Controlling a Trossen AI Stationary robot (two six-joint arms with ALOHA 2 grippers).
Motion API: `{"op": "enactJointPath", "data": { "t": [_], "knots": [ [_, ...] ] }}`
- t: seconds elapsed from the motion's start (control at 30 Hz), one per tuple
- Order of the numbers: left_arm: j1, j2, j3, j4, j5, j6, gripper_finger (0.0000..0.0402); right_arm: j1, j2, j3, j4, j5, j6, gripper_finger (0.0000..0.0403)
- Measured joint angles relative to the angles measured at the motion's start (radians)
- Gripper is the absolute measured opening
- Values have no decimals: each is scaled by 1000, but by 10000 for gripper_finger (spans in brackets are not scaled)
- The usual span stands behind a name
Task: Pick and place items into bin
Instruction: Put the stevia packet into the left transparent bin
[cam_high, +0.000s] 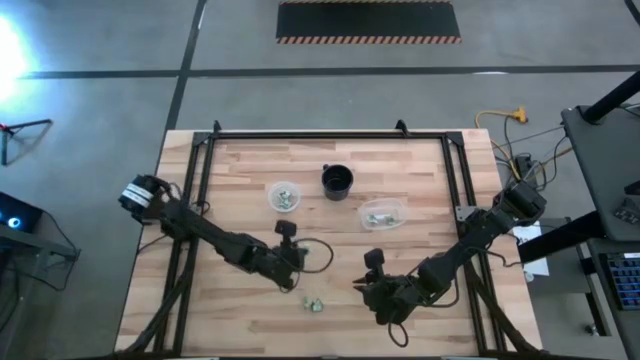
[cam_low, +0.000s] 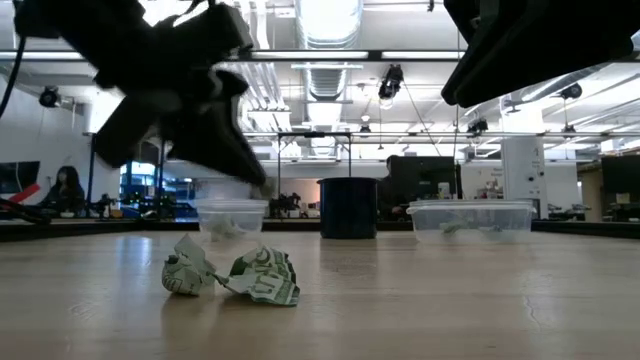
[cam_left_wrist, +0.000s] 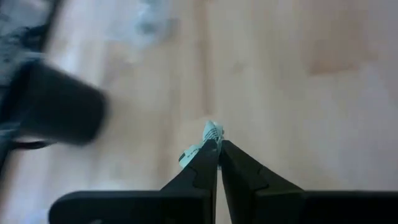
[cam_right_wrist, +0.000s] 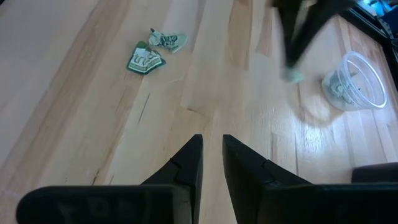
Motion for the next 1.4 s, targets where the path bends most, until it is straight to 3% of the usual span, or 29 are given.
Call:
{"op": "enactJointPath", "data": {
  "t": [0.4,0.63,0.93,1.2,1.4],
  "knots": [
    [105,-227,-2,-109,-44,125,1,0,0,-4,-29,1,-5,52],
    [273,-262,-16,-181,-51,173,1,0,0,-10,-55,6,-30,52],
    [488,-262,-72,-175,100,205,1,-38,-22,-10,-61,9,-130,52],
    [573,-262,-76,-173,257,230,1,-69,-75,-11,-61,8,-183,52],
    [589,-262,-76,-214,294,229,5,-69,-111,-24,-67,8,-208,52]
  ]
}}
